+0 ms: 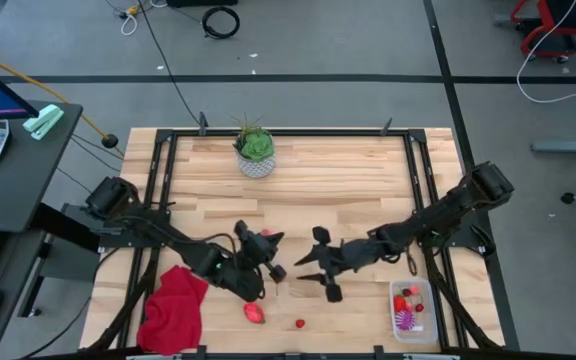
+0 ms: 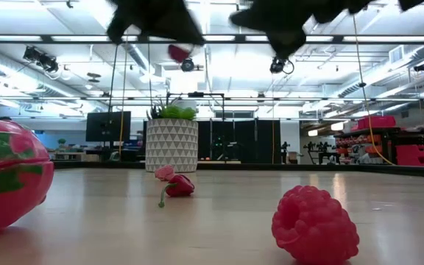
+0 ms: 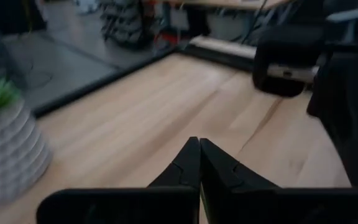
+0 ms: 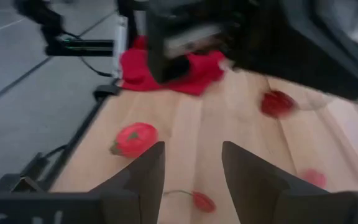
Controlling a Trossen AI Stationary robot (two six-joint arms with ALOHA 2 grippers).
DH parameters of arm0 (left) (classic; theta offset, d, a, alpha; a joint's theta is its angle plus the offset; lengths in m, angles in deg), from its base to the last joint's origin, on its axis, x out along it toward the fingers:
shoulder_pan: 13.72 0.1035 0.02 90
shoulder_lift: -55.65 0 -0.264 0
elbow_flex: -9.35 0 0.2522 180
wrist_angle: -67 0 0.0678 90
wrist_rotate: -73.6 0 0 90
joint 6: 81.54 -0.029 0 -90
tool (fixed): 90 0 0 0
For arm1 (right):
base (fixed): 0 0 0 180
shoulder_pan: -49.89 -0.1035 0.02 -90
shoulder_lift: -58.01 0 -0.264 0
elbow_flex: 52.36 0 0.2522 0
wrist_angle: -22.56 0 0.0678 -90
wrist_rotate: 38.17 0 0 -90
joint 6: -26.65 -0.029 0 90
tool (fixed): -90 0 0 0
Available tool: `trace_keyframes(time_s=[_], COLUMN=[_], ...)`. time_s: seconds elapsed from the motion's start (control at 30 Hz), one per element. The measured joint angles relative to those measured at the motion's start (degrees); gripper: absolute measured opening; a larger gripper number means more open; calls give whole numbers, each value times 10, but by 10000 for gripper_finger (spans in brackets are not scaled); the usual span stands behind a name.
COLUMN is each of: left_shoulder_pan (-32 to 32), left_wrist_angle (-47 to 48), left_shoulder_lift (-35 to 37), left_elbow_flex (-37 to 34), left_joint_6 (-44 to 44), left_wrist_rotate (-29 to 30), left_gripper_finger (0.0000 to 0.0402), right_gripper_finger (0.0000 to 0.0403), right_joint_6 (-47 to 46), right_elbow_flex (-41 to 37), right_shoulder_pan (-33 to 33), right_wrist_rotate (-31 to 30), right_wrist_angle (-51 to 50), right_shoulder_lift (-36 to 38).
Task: Pick and placing Produce into tupperware
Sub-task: Put the red cherry into the transparent container
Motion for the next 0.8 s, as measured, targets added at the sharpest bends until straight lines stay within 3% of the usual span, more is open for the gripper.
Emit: trace_keyframes(time_s=[0.13,0.27,0.8], left_shoulder_pan=[0,0,7], left_wrist_angle=[-111,-157,-181], left_shoulder_lift=[0,0,0], left_elbow_flex=[0,0,0], left_joint_6=[-117,-171,-181], left_wrist_rotate=[0,-5,-44], left_gripper_finger=[5,8,10], right_gripper_finger=[167,177,259], right_joint_6=[20,21,0], right_elbow_flex=[0,0,0], right_shoulder_pan=[-15,-16,46], right_wrist_rotate=[-12,-21,-65], right_wrist_angle=[0,2,30], right_shoulder_lift=[10,12,3])
